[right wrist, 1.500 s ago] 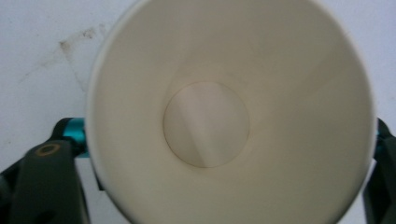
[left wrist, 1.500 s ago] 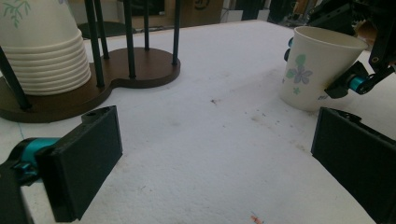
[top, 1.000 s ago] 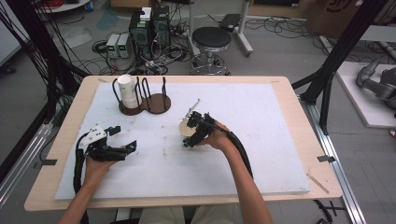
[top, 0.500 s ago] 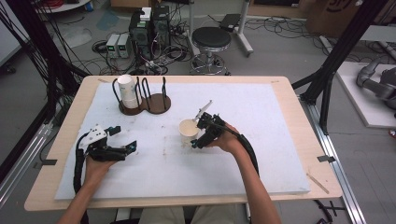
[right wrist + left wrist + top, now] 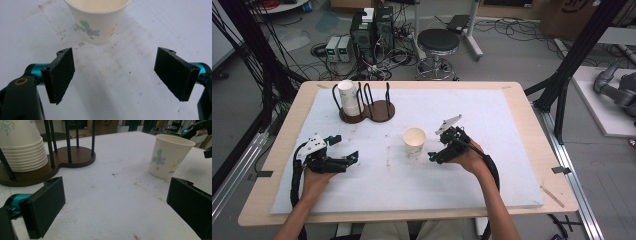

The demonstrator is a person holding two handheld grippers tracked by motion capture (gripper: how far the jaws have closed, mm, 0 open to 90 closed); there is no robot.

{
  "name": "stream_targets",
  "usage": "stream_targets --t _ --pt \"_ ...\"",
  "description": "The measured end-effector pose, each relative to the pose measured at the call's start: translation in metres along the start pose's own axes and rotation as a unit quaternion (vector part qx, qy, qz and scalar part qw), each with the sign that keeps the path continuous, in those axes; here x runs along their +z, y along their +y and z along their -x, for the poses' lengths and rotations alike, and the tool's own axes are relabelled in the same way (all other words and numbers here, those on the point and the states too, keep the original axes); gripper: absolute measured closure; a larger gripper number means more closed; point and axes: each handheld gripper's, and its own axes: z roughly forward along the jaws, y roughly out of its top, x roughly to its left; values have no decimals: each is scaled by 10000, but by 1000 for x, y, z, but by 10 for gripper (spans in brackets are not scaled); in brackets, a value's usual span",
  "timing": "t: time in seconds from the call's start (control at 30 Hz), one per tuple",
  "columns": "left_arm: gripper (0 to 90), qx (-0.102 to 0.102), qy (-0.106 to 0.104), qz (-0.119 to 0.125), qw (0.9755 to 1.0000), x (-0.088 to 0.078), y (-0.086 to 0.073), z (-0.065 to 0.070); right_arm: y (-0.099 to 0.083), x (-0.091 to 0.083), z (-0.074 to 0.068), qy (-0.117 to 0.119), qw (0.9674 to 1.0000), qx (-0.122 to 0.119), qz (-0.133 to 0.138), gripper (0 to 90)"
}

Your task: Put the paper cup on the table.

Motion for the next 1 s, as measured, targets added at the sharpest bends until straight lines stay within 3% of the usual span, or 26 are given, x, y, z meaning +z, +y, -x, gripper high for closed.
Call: stream_targets --t 0.33,0.63,0.73,1.0 --pt "19 39 46 23 10000 0 0 1 -35 -17 -2 -290 9971 307 638 172" --pt "19 40 77 53 9999 -1 0 1 -67 -24 -2 -557 9871 739 1306 172" --pt "19 61 100 85 9999 -2 -1 2 -72 -24 1 -603 9860 787 1339 172" --pt "19 42 110 175 9998 -4 -2 2 -83 -22 8 -654 9790 959 1675 171"
